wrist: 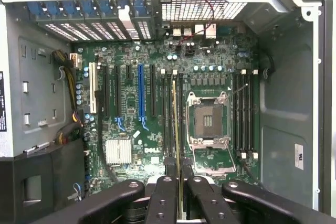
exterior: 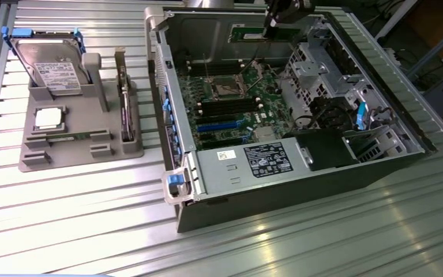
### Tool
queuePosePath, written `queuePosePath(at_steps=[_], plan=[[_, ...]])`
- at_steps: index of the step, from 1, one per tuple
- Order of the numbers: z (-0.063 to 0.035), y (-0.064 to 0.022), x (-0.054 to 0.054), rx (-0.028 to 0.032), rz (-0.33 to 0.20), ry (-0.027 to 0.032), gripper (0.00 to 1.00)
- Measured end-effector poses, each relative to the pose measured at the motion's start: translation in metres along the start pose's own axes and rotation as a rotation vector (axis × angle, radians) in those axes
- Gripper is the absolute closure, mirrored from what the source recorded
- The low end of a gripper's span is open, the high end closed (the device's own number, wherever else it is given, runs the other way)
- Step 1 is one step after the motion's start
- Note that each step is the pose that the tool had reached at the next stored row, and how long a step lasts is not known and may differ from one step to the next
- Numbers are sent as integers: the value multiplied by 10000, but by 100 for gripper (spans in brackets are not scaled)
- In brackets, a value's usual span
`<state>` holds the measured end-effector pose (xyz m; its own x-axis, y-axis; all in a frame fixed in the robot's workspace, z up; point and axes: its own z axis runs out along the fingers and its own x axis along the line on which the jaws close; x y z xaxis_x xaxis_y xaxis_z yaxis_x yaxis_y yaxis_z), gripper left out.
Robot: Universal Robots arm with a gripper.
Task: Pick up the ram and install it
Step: 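Pick up the ram and move it above insertion slot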
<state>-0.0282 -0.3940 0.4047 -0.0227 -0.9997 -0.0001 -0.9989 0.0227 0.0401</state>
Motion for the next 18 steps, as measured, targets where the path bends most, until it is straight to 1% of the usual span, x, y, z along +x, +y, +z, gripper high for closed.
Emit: queuePosePath(at_steps=[4,5,6,7,8,9,10,11,12,14,15,16,17,18], plan=[[0,5,-1,0,2,0,86],[6,165,3,-1,1,1,86],[11,262,5,-1,1,0,86],[15,377,8,0,1,0,86],[19,467,10,0,0,0,86],[24,592,13,0,0,-1,86],[28,696,15,-1,1,-1,86],[31,786,17,-1,1,-1,86],[37,916,20,-1,0,-2,86],[46,1152,26,14,0,-3,86],[50,1253,28,22,1,-3,86],[56,1396,31,33,1,-3,86],[64,1594,36,51,0,-3,86],[68,1707,38,62,0,-4,86]])
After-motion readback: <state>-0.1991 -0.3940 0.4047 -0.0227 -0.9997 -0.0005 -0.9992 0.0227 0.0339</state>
